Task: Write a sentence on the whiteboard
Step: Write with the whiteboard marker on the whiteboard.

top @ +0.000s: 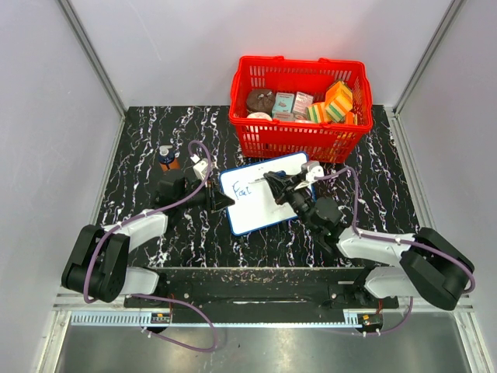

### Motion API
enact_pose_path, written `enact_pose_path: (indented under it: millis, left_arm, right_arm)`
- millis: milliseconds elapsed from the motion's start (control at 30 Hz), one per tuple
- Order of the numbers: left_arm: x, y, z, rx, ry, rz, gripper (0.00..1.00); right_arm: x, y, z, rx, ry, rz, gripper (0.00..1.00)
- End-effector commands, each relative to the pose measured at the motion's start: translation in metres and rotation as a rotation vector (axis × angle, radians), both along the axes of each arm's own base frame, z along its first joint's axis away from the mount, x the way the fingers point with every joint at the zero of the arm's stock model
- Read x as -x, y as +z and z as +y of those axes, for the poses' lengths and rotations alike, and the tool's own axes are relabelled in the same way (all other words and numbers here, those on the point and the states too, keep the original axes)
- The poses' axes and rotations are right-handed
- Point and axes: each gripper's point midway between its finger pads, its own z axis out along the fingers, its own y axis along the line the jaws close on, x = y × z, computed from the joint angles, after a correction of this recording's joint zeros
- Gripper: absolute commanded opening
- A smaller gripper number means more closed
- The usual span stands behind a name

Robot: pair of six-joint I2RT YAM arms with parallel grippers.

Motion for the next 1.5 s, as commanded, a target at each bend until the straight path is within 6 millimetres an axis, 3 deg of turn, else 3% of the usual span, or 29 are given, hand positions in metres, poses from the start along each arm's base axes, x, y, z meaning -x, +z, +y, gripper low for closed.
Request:
enact_pose_path:
  millis: [0,333,633,867,1033,1467]
  left_arm:
    - [-0.022,-0.007,0.012,-0.103,0.042,-0.121,0.0]
    - [-0.022,-0.008,0.012,-0.104,0.041,-0.122,0.0]
    - [-0.022,-0.007,0.012,-0.104,0.042,-0.12,0.0]
    - [-0.022,-0.008,0.012,-0.104,0.042,-0.119,0.0]
    - [-0.022,-0.008,0.012,-0.104,0.042,-0.119,0.0]
    - [-0.022,-0.008,0.012,-0.104,0.04,-0.117,0.0]
  right_arm:
    - [-0.011,0.018,0.009,-0.024,-0.019,-0.038,0.0]
    - [-0.018,-0.001,0.012,-0.006,-0.035,-0.004,0.0]
    - [-0.016,-0.005,0.009,0.0,-0.039,0.005,0.0]
    - [-0.005,0.018,-0.001,-0.054,-0.034,-0.03,0.0]
    - [-0.001,0.024,-0.008,-0.053,-0.039,-0.032,0.0]
    - [-0.004,0.003,-0.01,-0.009,-0.059,0.011,0.0]
